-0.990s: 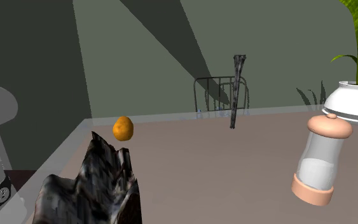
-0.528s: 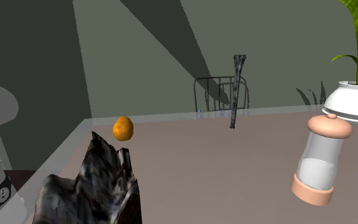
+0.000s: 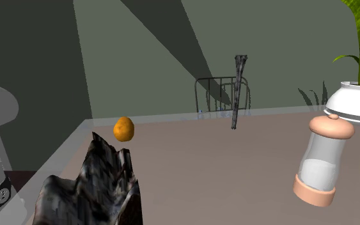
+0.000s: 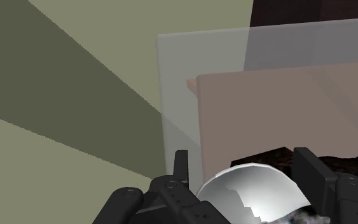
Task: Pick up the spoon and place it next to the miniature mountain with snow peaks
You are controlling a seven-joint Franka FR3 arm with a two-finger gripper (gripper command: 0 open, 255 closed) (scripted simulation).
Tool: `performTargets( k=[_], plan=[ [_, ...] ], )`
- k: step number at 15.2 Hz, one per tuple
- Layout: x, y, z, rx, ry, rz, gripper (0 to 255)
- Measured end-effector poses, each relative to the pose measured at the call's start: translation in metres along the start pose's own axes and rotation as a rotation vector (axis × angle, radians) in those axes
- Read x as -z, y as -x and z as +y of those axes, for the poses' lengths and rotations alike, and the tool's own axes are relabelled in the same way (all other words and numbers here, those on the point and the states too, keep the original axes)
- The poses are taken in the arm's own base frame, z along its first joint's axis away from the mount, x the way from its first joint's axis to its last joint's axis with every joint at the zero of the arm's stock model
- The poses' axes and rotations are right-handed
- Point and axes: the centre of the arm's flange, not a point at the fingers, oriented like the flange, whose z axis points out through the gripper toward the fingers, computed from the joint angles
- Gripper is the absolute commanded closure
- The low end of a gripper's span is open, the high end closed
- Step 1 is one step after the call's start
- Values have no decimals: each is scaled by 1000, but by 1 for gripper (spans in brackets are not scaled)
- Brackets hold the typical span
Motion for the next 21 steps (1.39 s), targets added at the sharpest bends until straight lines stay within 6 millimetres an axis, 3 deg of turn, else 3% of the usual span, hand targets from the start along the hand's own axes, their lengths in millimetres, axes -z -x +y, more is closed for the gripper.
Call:
performTargets(
  k=[21],
  plan=[
    [-110, -16, 3, 0, 0, 0, 255]
  ],
)
